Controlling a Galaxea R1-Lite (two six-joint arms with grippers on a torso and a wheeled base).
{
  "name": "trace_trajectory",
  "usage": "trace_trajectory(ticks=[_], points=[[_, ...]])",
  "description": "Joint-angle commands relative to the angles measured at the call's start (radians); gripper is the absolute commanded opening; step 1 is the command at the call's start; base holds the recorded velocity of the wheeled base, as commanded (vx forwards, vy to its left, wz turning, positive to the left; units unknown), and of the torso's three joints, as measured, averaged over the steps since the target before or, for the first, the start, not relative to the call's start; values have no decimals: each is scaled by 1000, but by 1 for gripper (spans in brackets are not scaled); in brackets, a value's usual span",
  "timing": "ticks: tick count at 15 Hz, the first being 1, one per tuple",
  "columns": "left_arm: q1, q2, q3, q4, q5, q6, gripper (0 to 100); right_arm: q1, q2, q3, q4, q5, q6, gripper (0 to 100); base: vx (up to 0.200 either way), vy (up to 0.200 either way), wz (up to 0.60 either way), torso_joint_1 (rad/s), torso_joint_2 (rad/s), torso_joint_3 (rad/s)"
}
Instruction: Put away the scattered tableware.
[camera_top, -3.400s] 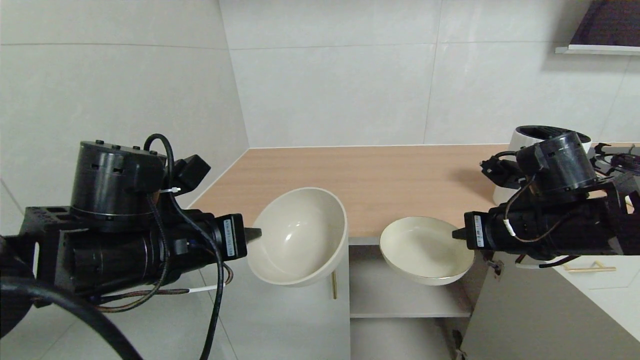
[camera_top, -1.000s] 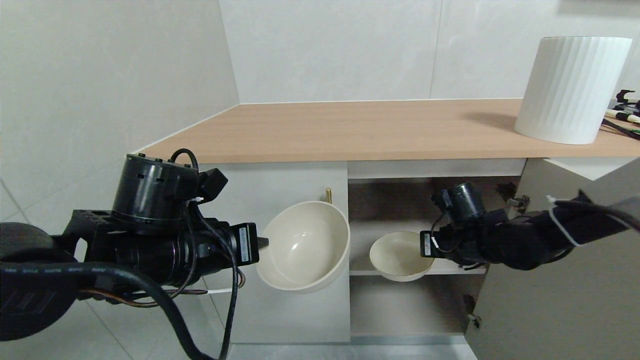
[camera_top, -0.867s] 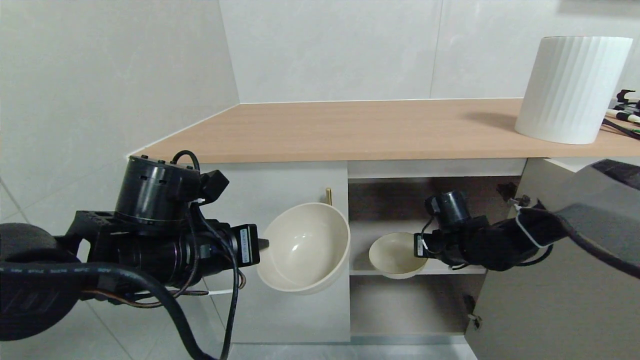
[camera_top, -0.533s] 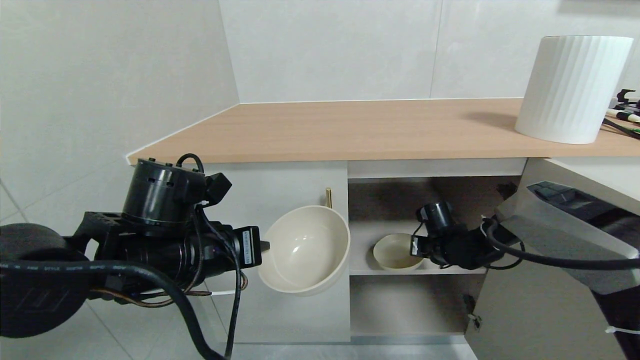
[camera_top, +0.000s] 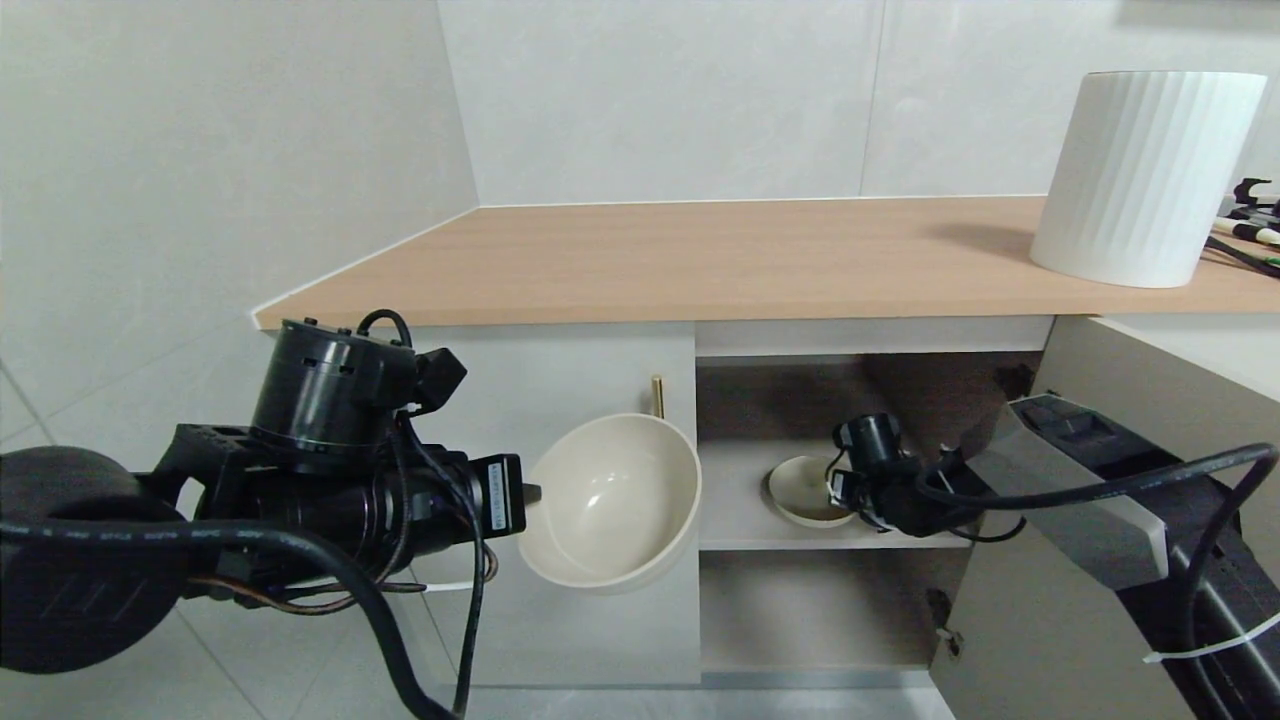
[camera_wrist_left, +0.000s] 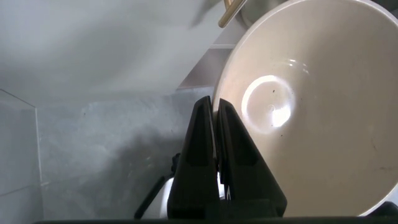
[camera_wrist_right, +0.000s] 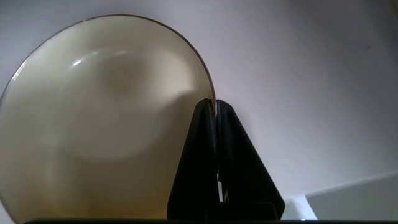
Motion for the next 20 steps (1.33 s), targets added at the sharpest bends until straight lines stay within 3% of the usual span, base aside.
trace_trajectory(ticks=[1,5,6,9,11,13,15,18,20], points=[[0,3,0,0,0,-1,0,-2,28,-35,0,-13,0,0,0,0,0,0,0,0],[0,3,-1,0,0,-1,0,-2,14,-37,-3,-14,28,0,0,0,0,0,0,0],[0,3,-1,0,0,-1,0,-2,13,-37,-3,-14,28,100,0,0,0,0,0,0],[-3,17,-4,-25,0,2,0,1,-70,11,0,-14,68,100,0,0,0,0,0,0],[-12,81,-53,-45,18,6,0,13,-227,154,0,-1,73,100,0,0,0,0,0,0],[-18,145,-110,-40,64,6,0,61,-391,293,2,65,70,100,0,0,0,0,0,0],[-40,227,-132,-43,153,6,0,139,-601,431,12,157,54,100,0,0,0,0,0,0],[-92,308,-147,-46,226,7,0,259,-807,503,124,173,43,100,0,0,0,0,0,0],[-121,331,-149,-45,241,4,0,317,-877,522,184,202,42,100,0,0,0,0,0,0]])
